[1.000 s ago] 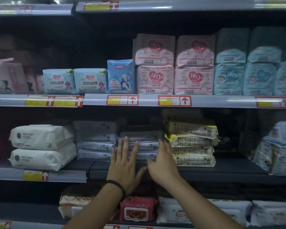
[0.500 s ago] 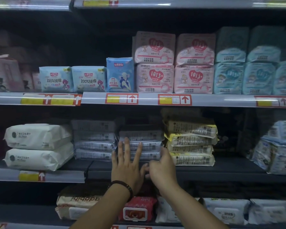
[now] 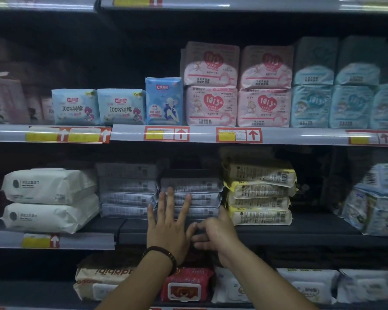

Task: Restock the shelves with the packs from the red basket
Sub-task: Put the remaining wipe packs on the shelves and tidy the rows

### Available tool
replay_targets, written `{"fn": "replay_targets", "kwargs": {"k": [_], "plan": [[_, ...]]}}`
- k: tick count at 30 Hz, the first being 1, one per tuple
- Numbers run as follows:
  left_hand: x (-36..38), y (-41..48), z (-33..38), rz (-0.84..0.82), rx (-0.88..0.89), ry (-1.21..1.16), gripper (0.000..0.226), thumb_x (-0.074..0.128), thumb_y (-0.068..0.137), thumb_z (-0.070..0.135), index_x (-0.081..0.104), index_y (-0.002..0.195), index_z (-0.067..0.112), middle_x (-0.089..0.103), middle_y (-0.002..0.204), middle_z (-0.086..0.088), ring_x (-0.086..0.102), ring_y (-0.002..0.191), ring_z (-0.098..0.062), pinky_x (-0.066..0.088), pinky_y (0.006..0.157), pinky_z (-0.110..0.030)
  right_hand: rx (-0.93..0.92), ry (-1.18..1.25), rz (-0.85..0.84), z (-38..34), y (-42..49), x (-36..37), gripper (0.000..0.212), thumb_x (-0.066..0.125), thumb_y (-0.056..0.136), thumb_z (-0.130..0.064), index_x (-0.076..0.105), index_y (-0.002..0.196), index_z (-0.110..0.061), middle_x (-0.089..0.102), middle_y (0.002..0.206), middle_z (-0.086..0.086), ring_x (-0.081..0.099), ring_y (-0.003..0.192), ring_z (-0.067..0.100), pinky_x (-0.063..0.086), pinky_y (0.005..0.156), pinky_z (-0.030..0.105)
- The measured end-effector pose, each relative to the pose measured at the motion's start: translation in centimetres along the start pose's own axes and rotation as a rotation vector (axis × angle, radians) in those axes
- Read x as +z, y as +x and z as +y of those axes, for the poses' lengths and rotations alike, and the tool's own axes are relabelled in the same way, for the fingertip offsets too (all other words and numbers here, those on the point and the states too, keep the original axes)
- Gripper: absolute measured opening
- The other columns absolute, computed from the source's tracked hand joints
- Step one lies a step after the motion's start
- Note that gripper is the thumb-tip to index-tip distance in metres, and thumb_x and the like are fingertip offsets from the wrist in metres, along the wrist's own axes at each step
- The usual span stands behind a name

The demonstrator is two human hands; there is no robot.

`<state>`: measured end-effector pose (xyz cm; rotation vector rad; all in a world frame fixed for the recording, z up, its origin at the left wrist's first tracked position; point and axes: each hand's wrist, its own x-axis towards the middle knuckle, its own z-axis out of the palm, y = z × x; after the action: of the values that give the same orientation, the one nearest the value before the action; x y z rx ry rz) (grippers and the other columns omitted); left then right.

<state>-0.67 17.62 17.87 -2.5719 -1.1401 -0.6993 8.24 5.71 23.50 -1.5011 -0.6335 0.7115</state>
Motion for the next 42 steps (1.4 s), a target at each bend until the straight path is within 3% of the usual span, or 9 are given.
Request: {"fn": "replay_targets", "kwargs": {"k": [6,11,18,22,25,28,32,36,42], "plan": [[-1.4,-0.3,0.1,-0.085,0.014,0.096,0.092,0.022,0.1,0.067,-0.044,0.149,0.027,-0.053,0.151,-0.024,-0.042,0.145,-0.045,-0.011,0.123,-0.064,0.034,-0.041,-0.096,0.0,-0.2,0.4,0.107,0.055,0.091,0.006,-0.006,0.167,-0.037,0.081,0.088,0.018,0.073,0.067,0.024,0.065,0.065,0.036],[-1.9,-0.4,0.8,0.043,0.058,-0.015,0.077,0.013,0.097,0.063,-0.014,0.163,0.033,-0.025,0.169,-0.021,-0.017,0.156,-0.046,0.003,0.123,-0.068,-0.076,-0.14,0.012,-0.7,-0.2,0.4,0.104,0.062,0.093,-0.005,0.0,0.166,-0.046,0.077,0.093,0.01,0.075,0.066,0.022,0.067,0.064,0.039],[-3.9,0.2,2.0,-0.071,0.064,0.134,0.098,0.038,0.104,0.055,-0.045,0.149,0.028,-0.051,0.155,-0.018,-0.039,0.147,-0.045,-0.011,0.122,-0.067,-0.116,-0.078,-0.085,-2.0,-0.8,-0.5,0.101,0.055,0.096,0.007,0.009,0.166,-0.049,0.052,0.094,-0.013,0.077,0.085,0.034,0.065,0.079,0.051],[-4.8,-0.4,3.5,-0.055,0.07,0.133,0.104,0.043,0.101,0.056,-0.041,0.151,0.019,-0.049,0.156,-0.02,-0.038,0.148,-0.043,-0.008,0.125,-0.064,-0.2,-0.181,-0.017,-1.3,-1.3,-2.1,0.081,0.055,0.102,-0.001,0.02,0.167,-0.036,0.051,0.154,-0.002,0.08,0.077,0.027,0.068,0.066,0.038],[-4.9,-1.2,6.1,-0.041,0.187,0.076,0.091,0.042,0.101,0.049,-0.016,0.163,0.015,-0.029,0.166,-0.022,-0.02,0.156,-0.043,0.002,0.126,-0.063,-0.306,-0.184,0.1,0.1,-1.8,-5.1,0.049,0.061,0.103,-0.008,0.052,0.146,-0.028,0.057,0.147,-0.01,0.078,0.069,0.023,0.06,0.054,0.027],[-4.3,-1.8,9.1,-0.02,0.382,0.003,0.071,0.049,0.096,0.045,0.038,0.158,0.013,0.029,0.167,-0.018,0.033,0.152,-0.04,0.034,0.117,-0.061,-0.37,-0.226,0.371,1.1,-1.7,-10.2,0.023,0.067,0.1,-0.016,0.061,0.117,-0.03,0.069,0.113,-0.008,0.076,0.076,0.022,0.063,0.063,0.035],[-3.6,-1.7,12.1,-0.086,0.538,0.075,0.078,0.027,0.103,0.059,0.025,0.162,0.008,0.028,0.165,-0.015,0.026,0.152,-0.037,0.024,0.123,-0.059,-0.325,-0.406,0.569,1.3,0.4,-16.1,0.045,0.075,0.094,-0.027,0.056,0.135,-0.024,0.066,0.125,0.001,0.075,0.087,0.028,0.064,0.079,0.05],[-3.9,-1.3,13.1,-0.14,0.501,0.192,0.091,0.014,0.101,0.072,0.008,0.165,0.008,0.017,0.166,-0.01,0.01,0.155,-0.033,0.003,0.127,-0.057,-0.179,-0.344,0.421,0.9,2.6,-19.8,0.06,0.072,0.099,-0.018,0.048,0.154,-0.013,0.059,0.147,0.004,0.078,0.064,0.026,0.061,0.051,0.031],[-3.0,-0.1,14.0,-0.18,0.389,0.199,0.099,0.001,0.094,0.078,0.016,0.163,0.009,0.021,0.164,-0.008,0.009,0.155,-0.03,0.005,0.125,-0.058,-0.08,-0.086,0.239,0.7,4.7,-19.3,0.063,0.074,0.098,-0.01,0.048,0.155,-0.009,0.07,0.127,0.012,0.078,0.061,0.027,0.06,0.052,0.032]]}}
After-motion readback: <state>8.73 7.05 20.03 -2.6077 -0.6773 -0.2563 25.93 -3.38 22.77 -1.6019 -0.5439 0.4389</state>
